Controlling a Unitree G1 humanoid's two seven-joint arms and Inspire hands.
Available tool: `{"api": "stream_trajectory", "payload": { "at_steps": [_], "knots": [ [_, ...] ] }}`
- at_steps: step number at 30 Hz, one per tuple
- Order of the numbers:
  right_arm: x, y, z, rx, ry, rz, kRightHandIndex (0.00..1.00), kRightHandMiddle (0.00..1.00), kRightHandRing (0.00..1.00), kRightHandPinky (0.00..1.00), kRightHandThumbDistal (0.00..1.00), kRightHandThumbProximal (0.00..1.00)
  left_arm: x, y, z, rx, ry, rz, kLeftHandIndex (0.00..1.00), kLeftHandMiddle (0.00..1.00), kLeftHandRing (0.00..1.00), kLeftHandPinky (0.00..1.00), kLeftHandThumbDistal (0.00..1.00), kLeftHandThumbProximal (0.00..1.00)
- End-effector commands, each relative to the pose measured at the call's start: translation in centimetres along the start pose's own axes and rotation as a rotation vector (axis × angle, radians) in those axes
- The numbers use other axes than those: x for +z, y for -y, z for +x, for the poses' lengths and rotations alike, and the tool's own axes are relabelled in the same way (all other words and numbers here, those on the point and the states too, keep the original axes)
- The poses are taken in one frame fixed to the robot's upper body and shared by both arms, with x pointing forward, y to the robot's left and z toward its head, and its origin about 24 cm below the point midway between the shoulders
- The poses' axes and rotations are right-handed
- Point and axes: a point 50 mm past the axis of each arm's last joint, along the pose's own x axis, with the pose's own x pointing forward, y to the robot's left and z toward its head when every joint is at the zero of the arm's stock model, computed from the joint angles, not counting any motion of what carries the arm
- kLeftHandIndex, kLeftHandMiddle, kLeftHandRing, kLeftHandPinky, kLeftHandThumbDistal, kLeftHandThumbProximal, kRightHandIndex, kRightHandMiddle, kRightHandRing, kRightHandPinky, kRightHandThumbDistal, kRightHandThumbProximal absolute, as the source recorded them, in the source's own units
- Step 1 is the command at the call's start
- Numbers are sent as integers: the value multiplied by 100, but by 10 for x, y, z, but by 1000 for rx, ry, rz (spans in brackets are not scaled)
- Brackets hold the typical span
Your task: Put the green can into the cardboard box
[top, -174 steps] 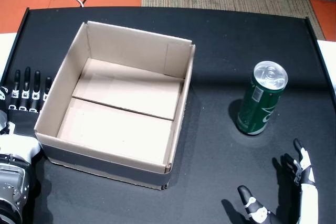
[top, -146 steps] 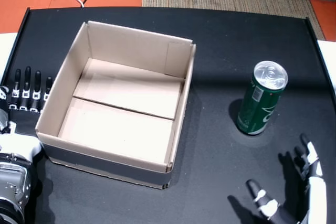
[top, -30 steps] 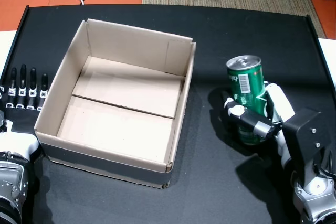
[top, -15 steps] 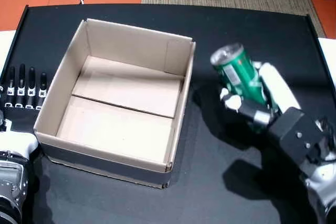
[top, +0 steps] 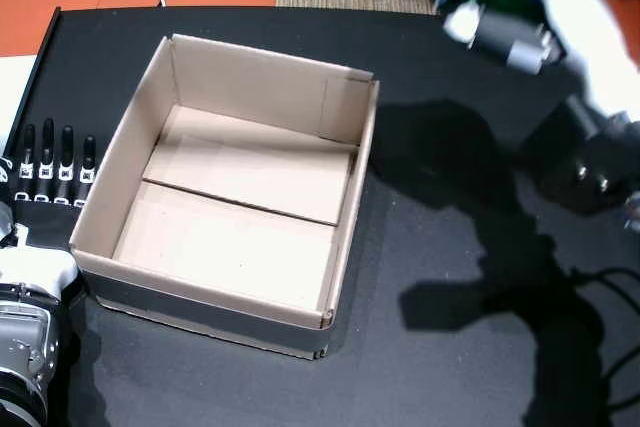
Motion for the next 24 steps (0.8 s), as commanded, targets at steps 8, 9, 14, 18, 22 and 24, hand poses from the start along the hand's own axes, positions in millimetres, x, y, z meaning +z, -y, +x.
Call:
{"api": "stream_trajectory", "payload": {
  "at_steps": [8,9,14,18,22,24],
  "knots": [
    [22,22,20,-364,176,-51,0,0,0,5,8,65,-12,-27,-13,132,-37,1,53,53,62,78,0,57],
    [24,21,20,-393,188,-45,0,0,0,5,7,66,-12,-27,-12,135,-36,1,53,53,62,78,0,57],
    [29,15,18,-425,224,-55,0,0,0,4,2,49,-13,-26,-12,131,-34,-2,53,53,63,77,0,55],
    [30,7,17,-389,227,-64,0,0,0,7,0,46,-13,-26,-12,130,-36,4,52,53,63,77,0,55],
    [36,-7,19,-326,217,-18,0,0,0,4,0,42,-13,-27,-12,133,-39,9,52,52,62,77,0,56],
    [40,-15,21,-274,202,20,0,0,0,9,0,46,-14,-26,-12,132,-39,8,54,53,62,78,0,56]
  ]
}}
